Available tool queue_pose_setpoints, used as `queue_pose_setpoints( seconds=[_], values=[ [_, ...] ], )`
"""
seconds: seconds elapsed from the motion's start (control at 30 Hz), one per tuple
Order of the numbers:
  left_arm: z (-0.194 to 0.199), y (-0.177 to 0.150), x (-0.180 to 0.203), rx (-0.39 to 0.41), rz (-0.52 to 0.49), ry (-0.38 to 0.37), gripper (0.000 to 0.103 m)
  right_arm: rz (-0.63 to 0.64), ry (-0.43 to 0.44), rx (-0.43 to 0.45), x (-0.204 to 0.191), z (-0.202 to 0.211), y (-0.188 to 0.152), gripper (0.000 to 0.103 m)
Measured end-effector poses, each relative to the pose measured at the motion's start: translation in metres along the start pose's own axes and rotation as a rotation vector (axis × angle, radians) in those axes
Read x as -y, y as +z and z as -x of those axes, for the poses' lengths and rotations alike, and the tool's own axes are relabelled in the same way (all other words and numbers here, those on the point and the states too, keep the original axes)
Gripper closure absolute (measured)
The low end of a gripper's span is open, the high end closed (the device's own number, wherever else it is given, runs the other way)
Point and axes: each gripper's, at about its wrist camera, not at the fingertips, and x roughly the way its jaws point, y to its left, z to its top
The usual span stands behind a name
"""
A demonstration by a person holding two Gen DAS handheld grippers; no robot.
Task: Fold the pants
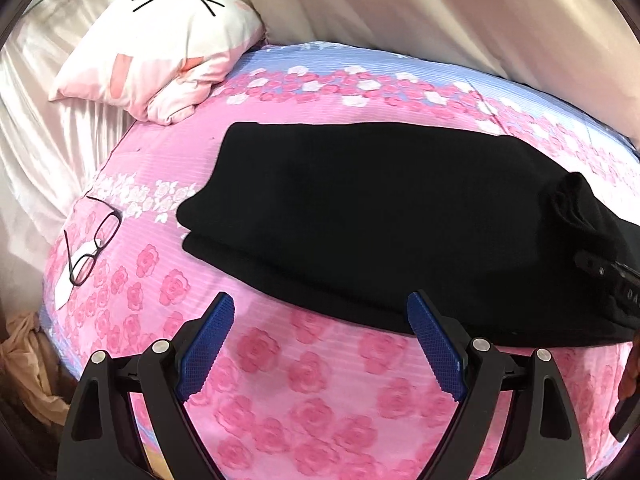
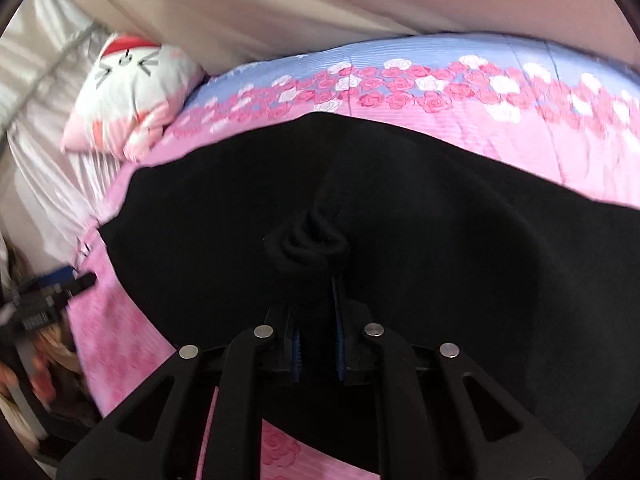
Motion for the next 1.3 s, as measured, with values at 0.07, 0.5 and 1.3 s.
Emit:
queue_pose_setpoints(
  seconds=[0.07, 0.5, 1.3],
  values=[
    [-0.003, 0.001, -0.005, 0.000, -0.002, -0.004, 0.017, 0.056, -0.033, -0.012, -0.005, 0.001, -0.001, 0.087],
    [-0.009, 0.005, -0.012, 0.009, -0.011, -0.040, 0.017, 0.392, -0.144, -0.138, -0.070, -0.015, -0.013, 0.081],
    [-0.032, 0.003, -0.072, -0.062, 0.136, -0.005, 0.017, 0.270, -0.034, -0.107, -0.057, -0.003, 0.030, 0.090]
  ],
)
